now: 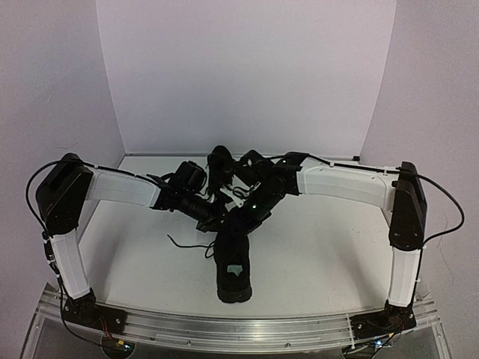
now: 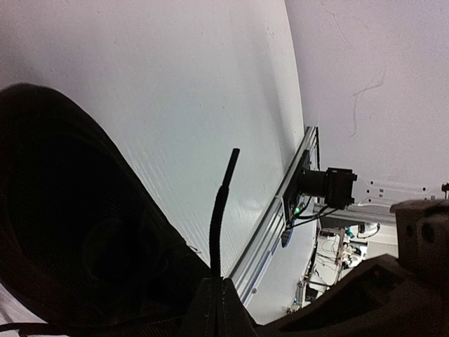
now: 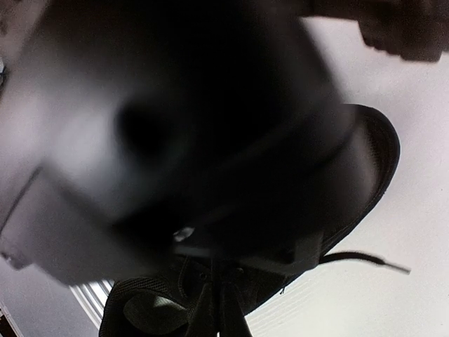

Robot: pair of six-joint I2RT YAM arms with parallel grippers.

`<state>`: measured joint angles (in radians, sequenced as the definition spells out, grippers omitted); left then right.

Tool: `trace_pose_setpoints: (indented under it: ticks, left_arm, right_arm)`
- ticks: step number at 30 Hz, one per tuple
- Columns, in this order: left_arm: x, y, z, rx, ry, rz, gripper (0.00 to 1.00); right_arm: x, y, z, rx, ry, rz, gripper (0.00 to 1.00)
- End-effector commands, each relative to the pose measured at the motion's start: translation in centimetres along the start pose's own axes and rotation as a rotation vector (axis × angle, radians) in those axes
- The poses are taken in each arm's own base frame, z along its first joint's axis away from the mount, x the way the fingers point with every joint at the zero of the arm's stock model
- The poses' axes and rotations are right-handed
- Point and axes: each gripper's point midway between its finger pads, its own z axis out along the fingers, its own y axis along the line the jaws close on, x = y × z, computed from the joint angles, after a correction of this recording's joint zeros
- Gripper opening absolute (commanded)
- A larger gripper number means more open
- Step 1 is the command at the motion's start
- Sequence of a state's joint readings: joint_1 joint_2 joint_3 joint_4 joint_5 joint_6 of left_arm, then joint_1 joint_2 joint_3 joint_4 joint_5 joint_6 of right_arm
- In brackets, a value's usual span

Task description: Tie the shoes

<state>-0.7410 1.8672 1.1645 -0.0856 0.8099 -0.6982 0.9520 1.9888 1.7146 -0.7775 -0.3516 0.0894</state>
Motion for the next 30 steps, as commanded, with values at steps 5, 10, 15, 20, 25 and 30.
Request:
trace_pose_setpoints:
  ticks: [5,10,15,20,25,30]
  left_arm:
    - [3.7,-4.0,-2.2,0.11,0.076,0.109,0.0]
    - [5.4,-4.7,-3.0,0.162,0.1,0.111,0.0]
    - [6.5,-5.0,-2.5,0.197,0.131,0.116,0.0]
    - [8.2,-6.0,-1.3,0.242,0.205,0.133,0.0]
    - [9.2,-6.2,-1.2,0.27,0.224,0.145,0.0]
    - [9.2,-5.6,-1.3,0.24,0.206,0.146,0.0]
  right_arm:
    - [-1.3,-0.2,-2.1,0.027,-0.08,0.022,0.0]
    - [-1.1,-0.4,-2.0,0.029,-0.078,0.042,0.0]
    - [-1.4,-0.3,-2.0,0.025,-0.084,0.052,0.0]
    - [-1.5,-0.3,-2.0,0.024,-0.086,0.063,0.0]
    - [-1.5,-0.4,-2.1,0.026,-0.087,0.067,0.0]
    - [-1.4,-0.3,-2.0,0.022,-0.083,0.067,0.0]
